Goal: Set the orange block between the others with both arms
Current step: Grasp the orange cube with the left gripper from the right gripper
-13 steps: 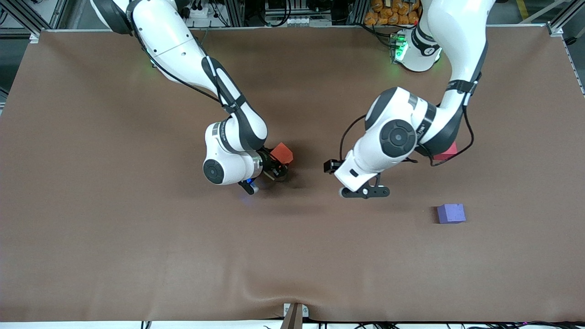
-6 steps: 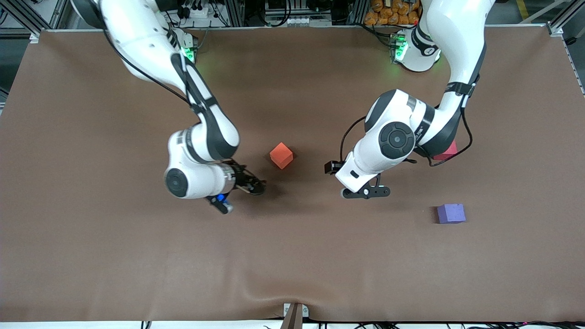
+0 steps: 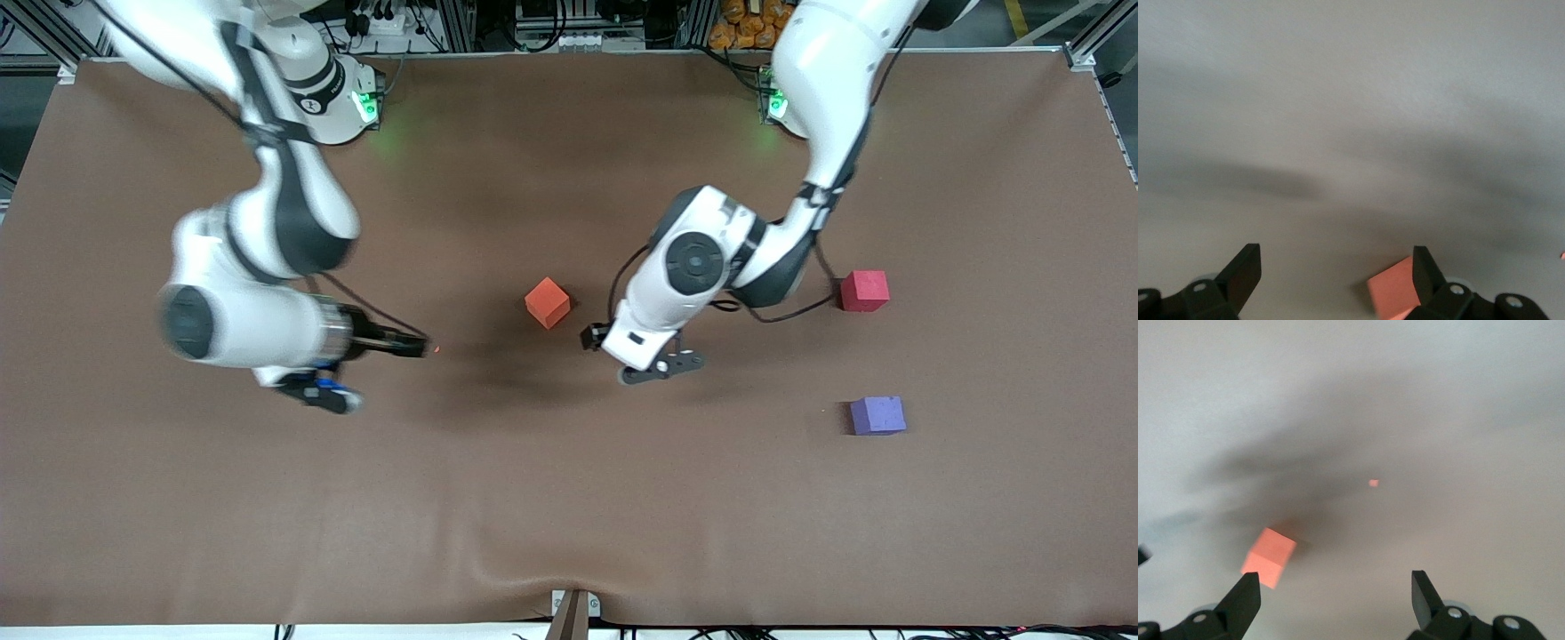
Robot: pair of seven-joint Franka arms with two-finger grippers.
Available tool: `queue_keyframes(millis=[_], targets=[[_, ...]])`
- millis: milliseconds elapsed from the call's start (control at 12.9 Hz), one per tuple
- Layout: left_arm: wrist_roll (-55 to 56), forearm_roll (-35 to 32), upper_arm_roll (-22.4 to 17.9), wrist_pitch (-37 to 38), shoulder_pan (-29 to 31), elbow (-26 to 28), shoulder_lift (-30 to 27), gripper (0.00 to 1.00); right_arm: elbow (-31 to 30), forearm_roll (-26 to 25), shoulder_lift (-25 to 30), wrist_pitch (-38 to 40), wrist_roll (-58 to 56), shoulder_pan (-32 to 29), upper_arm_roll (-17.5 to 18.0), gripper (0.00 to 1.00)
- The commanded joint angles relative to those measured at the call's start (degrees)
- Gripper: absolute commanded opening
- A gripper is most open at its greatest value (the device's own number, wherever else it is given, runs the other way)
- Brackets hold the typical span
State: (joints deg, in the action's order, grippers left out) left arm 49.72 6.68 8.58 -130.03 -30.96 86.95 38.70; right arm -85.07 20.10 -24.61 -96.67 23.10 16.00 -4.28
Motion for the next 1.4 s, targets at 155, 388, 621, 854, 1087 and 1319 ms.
queue_keyframes(millis=[155,388,621,854,1087,1319], targets=[[8.3,0.3,-0.8,-4.8,-3.0,-3.9,4.5,1.0,-1.4,-7.6,7.9,7.9,-14.4,-11.4,2.1,1.0],[16.1,-0.2,-0.9,-4.7,-5.6,-3.9,4.5,1.0,-0.7,-13.8,10.1,8.2,-22.6,-14.4,2.1,1.0],[23.5,-1.7,-0.8,-4.7,-7.8,-3.8,4.6,1.0,0.1,-17.9,11.9,9.6,-28.0,-16.0,1.8,1.0],[29.8,-1.8,-0.8,-4.3,-9.5,-3.5,5.4,1.0,0.5,-21.8,14.2,10.7,-28.4,-15.9,1.8,1.0],[31.1,-1.9,-0.8,-3.4,-9.9,-3.5,6.2,1.0,3.1,-22.1,15.5,15.2,-28.5,-15.9,1.8,1.0],[31.0,-1.9,-0.8,2.5,-10.6,-3.4,6.5,1.0,6.2,-22.1,15.6,17.3,-30.9,-16.0,1.6,1.0]])
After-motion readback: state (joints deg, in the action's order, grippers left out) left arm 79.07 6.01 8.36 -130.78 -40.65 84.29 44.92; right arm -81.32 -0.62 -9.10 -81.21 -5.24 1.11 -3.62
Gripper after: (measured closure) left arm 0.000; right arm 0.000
